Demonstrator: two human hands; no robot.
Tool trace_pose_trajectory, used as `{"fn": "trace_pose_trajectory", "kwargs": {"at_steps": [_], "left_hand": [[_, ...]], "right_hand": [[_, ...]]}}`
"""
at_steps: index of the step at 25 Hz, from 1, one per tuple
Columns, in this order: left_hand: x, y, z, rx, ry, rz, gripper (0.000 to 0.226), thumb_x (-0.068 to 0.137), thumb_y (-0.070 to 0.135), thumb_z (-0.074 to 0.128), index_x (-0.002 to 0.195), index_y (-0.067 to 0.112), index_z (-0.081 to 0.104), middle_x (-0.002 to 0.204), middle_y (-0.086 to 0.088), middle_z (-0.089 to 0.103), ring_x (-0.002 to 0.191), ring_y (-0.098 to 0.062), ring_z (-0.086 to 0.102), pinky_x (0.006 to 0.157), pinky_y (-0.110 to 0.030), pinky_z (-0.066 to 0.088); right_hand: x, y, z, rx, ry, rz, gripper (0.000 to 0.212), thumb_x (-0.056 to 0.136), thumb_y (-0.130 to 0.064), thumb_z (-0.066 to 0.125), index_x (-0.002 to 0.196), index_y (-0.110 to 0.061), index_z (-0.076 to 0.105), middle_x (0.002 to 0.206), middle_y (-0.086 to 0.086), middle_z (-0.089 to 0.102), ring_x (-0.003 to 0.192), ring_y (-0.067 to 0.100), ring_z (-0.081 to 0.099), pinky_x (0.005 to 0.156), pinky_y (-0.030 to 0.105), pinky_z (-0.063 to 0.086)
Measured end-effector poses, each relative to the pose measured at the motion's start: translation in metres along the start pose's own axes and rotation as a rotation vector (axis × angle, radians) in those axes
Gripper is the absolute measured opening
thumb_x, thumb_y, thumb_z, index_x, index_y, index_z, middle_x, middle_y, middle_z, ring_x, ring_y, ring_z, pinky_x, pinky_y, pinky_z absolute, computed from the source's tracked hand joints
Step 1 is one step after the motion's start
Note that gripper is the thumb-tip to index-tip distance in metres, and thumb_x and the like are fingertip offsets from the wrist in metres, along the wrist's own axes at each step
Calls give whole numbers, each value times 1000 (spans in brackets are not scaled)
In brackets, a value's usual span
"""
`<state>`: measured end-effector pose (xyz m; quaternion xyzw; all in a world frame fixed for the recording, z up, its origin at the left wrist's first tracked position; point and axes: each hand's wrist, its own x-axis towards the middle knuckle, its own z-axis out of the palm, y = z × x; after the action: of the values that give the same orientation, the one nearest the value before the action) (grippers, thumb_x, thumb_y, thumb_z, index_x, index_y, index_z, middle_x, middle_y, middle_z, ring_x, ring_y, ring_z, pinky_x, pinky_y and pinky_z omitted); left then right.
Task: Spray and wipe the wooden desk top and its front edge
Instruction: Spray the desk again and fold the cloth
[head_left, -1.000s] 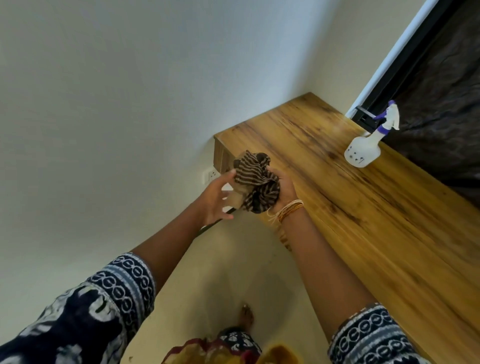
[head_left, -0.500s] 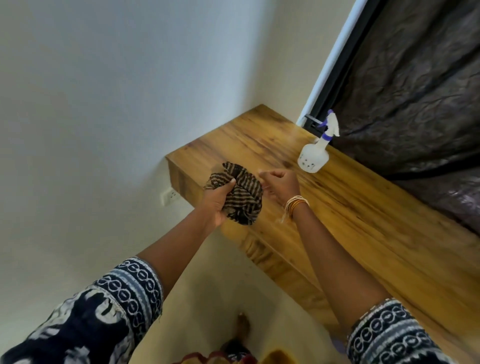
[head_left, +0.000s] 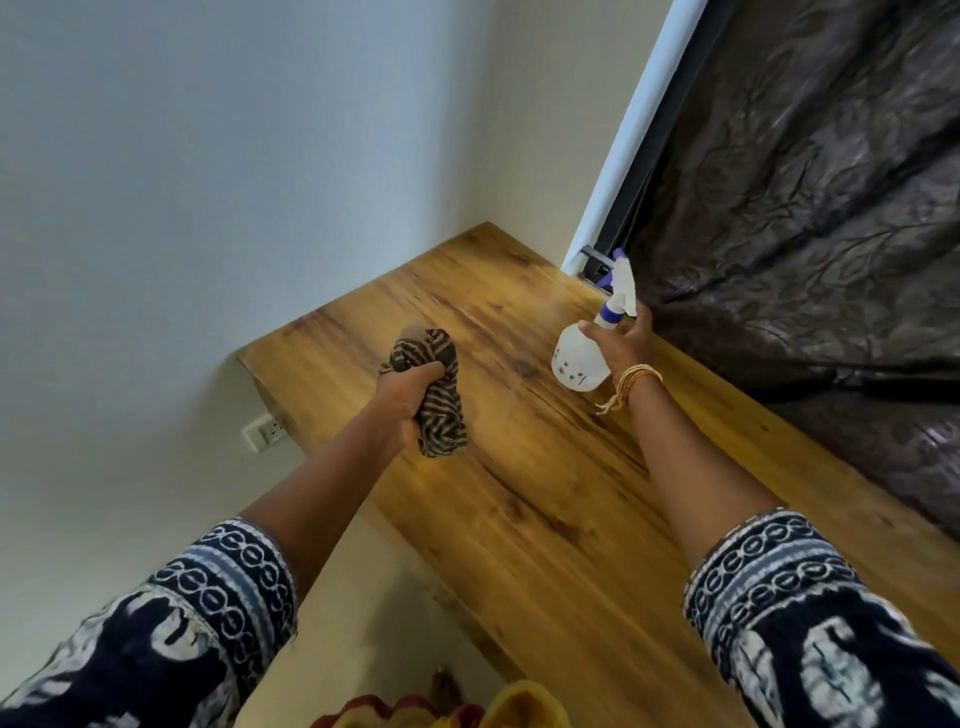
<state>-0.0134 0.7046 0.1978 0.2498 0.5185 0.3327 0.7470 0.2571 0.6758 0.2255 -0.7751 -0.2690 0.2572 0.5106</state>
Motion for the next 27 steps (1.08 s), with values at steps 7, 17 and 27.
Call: {"fn": "trace_pose_trajectory", "kwargs": {"at_steps": [7, 17, 27], "left_hand": [[13, 0, -12, 19, 51, -3, 39, 81, 6, 74, 115, -2, 57, 116, -23, 65, 99, -38, 65, 76, -46, 55], [-14, 27, -78, -315, -154, -4, 42, 90, 29, 62, 123, 3, 60, 118, -20, 67, 104, -33, 66, 84, -45, 55], [-35, 44, -150, -340, -125, 22, 47, 89, 33, 63, 125, 4, 60, 117, -18, 68, 102, -31, 66, 82, -41, 55]], "right_hand": [[11, -20, 21, -38, -195, 14, 35, 86, -44, 72, 79, -10, 67, 68, 10, 63, 58, 21, 59, 69, 36, 50], [-121, -38, 96, -180, -856, -36, 35, 91, -43, 65, 109, -14, 66, 96, 16, 74, 49, 21, 55, 44, 26, 48], [-197, -40, 150, -263, -742, -143, 38, 96, -54, 51, 101, -20, 67, 81, 29, 69, 44, 22, 46, 43, 25, 41]]}}
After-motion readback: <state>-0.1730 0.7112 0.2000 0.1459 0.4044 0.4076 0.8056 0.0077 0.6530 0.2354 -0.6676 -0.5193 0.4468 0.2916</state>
